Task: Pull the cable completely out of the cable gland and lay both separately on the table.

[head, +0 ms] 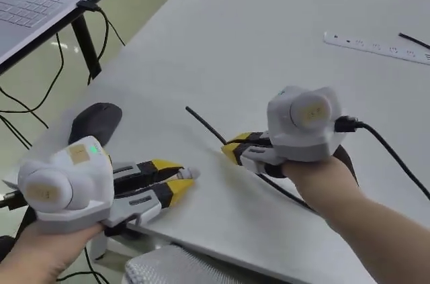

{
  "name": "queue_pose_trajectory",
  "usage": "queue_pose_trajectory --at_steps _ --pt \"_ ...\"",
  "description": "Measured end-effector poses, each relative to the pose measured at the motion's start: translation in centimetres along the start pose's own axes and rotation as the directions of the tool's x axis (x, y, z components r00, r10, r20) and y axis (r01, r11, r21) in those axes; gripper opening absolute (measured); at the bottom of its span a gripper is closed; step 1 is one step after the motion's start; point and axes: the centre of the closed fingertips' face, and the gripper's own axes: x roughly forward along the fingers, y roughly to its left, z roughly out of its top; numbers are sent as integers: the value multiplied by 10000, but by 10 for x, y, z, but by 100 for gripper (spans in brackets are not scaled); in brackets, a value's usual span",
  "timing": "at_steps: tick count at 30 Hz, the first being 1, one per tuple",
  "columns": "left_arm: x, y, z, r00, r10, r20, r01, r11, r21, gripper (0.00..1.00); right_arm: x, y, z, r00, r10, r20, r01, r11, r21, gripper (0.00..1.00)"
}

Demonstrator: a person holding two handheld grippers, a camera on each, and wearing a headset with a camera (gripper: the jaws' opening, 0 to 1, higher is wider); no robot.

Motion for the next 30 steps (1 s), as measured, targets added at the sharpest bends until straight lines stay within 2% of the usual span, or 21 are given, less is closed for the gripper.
queue_pose_trajectory --at_steps 5,7,9,10,13,14,18,20,21,22,23,25,27,29,30 --pt "4 1 -5 10000 -42 -76 41 9999 -110 15 5 -8 -3 9994 -340 -64 340 9994 -86 0" --pt "5 1 -6 10000 15 -68 -14 9997 248 15 8 -9 -6 9994 -324 -120 323 9995 -28 0" --pt "7 -2 -5 9999 -74 -99 77 9997 251 15 10 -9 -8 9992 -357 -174 355 9993 -129 0" --pt "7 -3 -4 10000 -37 -41 39 9985 538 15 11 -9 -9 9990 -399 -197 395 9991 -181 0" --pt "7 -6 -4 9999 -66 -126 73 9983 573 15 11 -9 -8 9978 -624 -240 605 9956 -712 0" --pt "8 -5 -3 9999 32 -104 -24 9971 764 15 11 -8 -8 9979 -612 -204 590 9941 -913 0" --pt "9 -5 -4 9999 -114 -41 115 9992 381 16 11 -9 -8 9978 -622 -209 606 9958 -693 0" --pt "11 -4 -11 9993 -31 -366 43 9995 307 21 12 -11 -7 9977 -658 -165 646 9957 -659 3" --pt "12 -6 -2 9998 -119 180 114 9995 282 24 11 -11 -7 9974 -700 -143 689 9956 -634 6" --pt "9 -9 -9 9995 -308 -91 310 9994 174 28 12 -13 -6 9969 -780 -99 772 9951 -610 10" --pt "8 -9 -9 9997 -240 -102 242 9996 148 31 11 -14 -7 9968 -789 -143 781 9956 -525 12" --pt "8 -8 -6 9998 -187 16 187 9998 95 39 11 -16 -6 9966 -821 -92 816 9954 -507 14" --pt "9 -7 -6 9998 -188 59 188 9998 5 42 12 -18 -5 9961 -883 -84 878 9951 -460 17" --pt "8 -4 -5 9999 -142 82 142 9999 -75 45 12 -18 -5 9956 -937 -74 933 9948 -399 23" --pt "8 -4 -4 9998 -168 136 172 9993 -331 49 13 -19 -5 9953 -970 -46 968 9946 -374 27"
